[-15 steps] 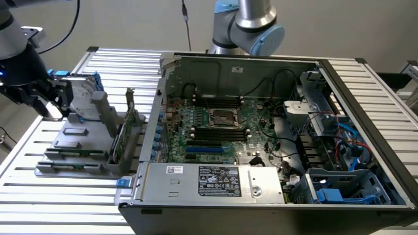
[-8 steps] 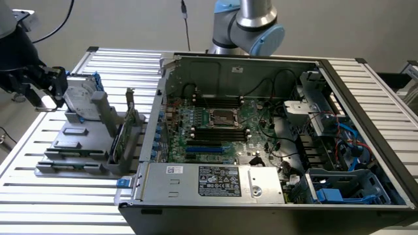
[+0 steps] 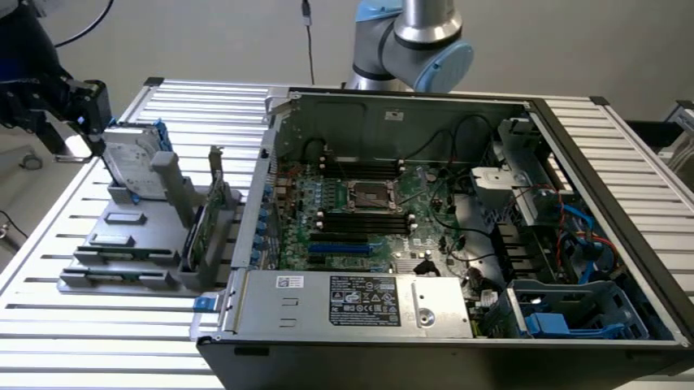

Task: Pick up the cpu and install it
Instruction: 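Pick up the cpu and move it towards the insertion slot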

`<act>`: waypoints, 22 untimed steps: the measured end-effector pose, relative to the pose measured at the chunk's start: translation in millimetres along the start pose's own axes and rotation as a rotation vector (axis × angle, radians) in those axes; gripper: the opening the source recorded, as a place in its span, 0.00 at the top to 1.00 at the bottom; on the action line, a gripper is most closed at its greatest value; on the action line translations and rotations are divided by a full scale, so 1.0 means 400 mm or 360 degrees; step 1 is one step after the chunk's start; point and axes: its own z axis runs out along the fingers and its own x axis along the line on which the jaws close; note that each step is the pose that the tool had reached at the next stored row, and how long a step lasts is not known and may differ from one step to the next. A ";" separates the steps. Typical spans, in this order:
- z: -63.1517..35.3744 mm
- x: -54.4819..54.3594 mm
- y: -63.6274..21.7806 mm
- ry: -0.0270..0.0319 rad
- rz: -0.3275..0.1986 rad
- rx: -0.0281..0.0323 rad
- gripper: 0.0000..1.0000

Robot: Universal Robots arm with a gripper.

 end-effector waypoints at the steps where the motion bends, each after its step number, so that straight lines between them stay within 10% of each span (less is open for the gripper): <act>1: -0.011 -0.005 0.003 0.00001 0.0000 0.00001 0.45; 22: -0.170 -0.226 0.029 0.00027 0.0000 0.00000 0.45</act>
